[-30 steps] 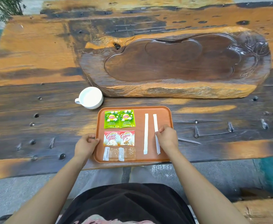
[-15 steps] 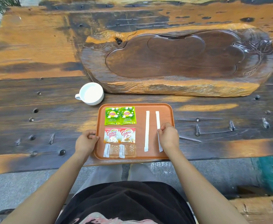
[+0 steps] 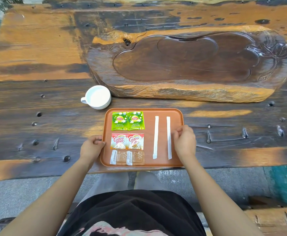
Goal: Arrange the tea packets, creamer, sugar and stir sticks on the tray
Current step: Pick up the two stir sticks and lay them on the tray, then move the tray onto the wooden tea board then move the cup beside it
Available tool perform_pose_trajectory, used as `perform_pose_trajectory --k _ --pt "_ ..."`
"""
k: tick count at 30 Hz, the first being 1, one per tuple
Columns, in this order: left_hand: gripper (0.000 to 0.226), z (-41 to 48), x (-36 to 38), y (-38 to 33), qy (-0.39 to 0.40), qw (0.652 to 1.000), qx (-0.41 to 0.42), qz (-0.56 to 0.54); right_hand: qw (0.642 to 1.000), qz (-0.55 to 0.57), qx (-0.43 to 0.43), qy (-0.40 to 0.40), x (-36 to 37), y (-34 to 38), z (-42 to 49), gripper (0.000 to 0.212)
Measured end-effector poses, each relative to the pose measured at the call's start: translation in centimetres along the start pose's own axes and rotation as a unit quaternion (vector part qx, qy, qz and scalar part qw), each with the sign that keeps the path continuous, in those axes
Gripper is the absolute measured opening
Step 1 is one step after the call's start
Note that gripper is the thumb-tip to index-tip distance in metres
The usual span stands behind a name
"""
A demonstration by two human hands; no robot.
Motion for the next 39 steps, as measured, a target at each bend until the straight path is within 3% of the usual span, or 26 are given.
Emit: perform_pose_trajectory --k 2,6,11,17,23,39 --pt "0.014 0.2 -0.1 0.1 0.008 1.000 -0.008 -0.006 1.000 -0.002 0.006 -0.027 -1.2 -0.7 0.5 0.013" --pt "0.019 -0.2 0.1 -0.3 0.027 0.998 -0.024 -0.054 0.995 0.026 0.064 0.075 -1.9 -2.3 1.2 0.026" --pt "0.027 -1.2 0.6 -1.1 0.052 0.990 -0.050 -0.123 0.975 0.138 0.112 0.134 -2.1 -3.5 0.9 0.017" --pt "0.032 -2.9 0.9 -1.1 0.061 0.984 -0.060 -0.155 0.948 0.252 0.152 0.122 -3.2 -5.4 0.7 0.019" --pt "0.032 -3.7 1.2 -3.8 0.096 0.970 -0.048 -0.217 0.935 0.313 0.122 0.117 -7.7 -3.9 2.0 0.023" --pt "0.027 4.5 1.6 -23.4 0.085 0.977 0.071 -0.180 0.924 0.369 0.101 0.019 -13.1 5.6 17.7 0.023"
Point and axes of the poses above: each hand's wrist, its own z-axis towards the middle knuckle, its own x-axis out of the palm, y = z × x, the point moved 4 cm from there along z, towards the middle knuckle, and after that the axes turned 5 degrees about y, right-handed, at the moved point
